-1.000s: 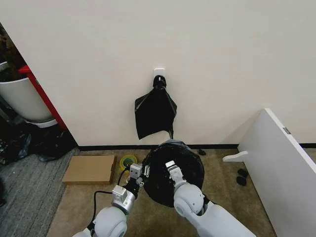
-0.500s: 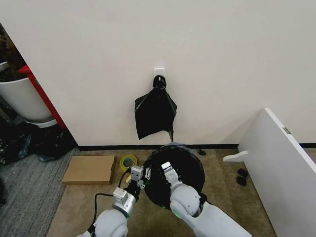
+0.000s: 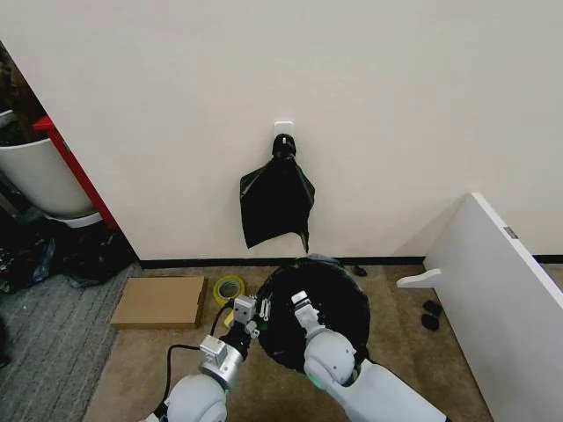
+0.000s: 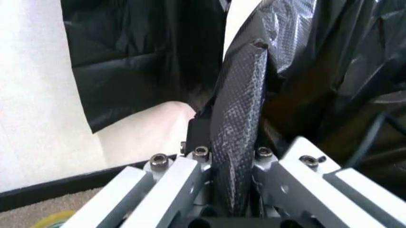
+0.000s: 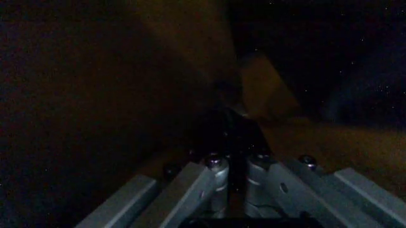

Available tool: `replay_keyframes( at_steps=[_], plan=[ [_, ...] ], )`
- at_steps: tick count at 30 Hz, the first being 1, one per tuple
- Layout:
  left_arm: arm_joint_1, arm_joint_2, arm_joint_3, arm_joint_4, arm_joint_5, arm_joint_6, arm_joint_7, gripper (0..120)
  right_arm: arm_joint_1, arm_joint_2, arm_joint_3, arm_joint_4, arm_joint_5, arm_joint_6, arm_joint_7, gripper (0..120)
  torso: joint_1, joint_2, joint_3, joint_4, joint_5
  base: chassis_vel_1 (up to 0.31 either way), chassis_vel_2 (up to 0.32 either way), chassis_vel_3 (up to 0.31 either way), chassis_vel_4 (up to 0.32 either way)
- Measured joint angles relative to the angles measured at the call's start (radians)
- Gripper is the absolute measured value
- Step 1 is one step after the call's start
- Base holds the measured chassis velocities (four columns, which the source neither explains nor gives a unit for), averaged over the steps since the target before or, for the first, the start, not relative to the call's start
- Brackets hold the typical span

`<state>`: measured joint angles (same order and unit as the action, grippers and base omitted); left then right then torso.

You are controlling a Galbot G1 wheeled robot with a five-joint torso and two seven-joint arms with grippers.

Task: Place the garbage bag over the trash bin.

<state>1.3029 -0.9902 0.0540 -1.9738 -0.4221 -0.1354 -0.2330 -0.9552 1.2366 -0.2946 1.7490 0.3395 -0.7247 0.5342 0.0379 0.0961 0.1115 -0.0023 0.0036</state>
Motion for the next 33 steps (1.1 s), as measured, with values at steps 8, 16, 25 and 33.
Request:
replay_keyframes(
  at_steps=[8,16,25,33],
  plan=[
    [0.013,0.009,-0.007,-0.013,-0.004,0.0,0.004,1,0.023,-0.013,0.015,-0.041,-0.003,0.012,0.002,0,0.0,0.0,0.0,0.0002,0.0,0.0,0.0,0.0,0.0],
    [0.014,-0.002,-0.002,-0.013,-0.009,0.001,0.003,1,-0.012,-0.017,-0.004,0.017,0.0,0.004,-0.02,0,0.0,0.0,0.0,0.0,0.0,0.0,0.0,0.0,0.0],
    [0.024,0.01,-0.012,-0.019,-0.002,-0.001,0.011,1,0.01,-0.024,0.013,-0.01,-0.002,0.019,-0.011,0,0.0,0.0,0.0,0.0001,0.0,0.0,0.0,0.0,0.0],
    [0.023,0.002,-0.006,-0.016,-0.002,-0.002,0.013,1,-0.018,-0.019,-0.007,0.031,-0.003,-0.001,-0.021,0,0.0,0.0,0.0,0.0,0.0,0.0,0.0,0.0,0.0]
  ],
)
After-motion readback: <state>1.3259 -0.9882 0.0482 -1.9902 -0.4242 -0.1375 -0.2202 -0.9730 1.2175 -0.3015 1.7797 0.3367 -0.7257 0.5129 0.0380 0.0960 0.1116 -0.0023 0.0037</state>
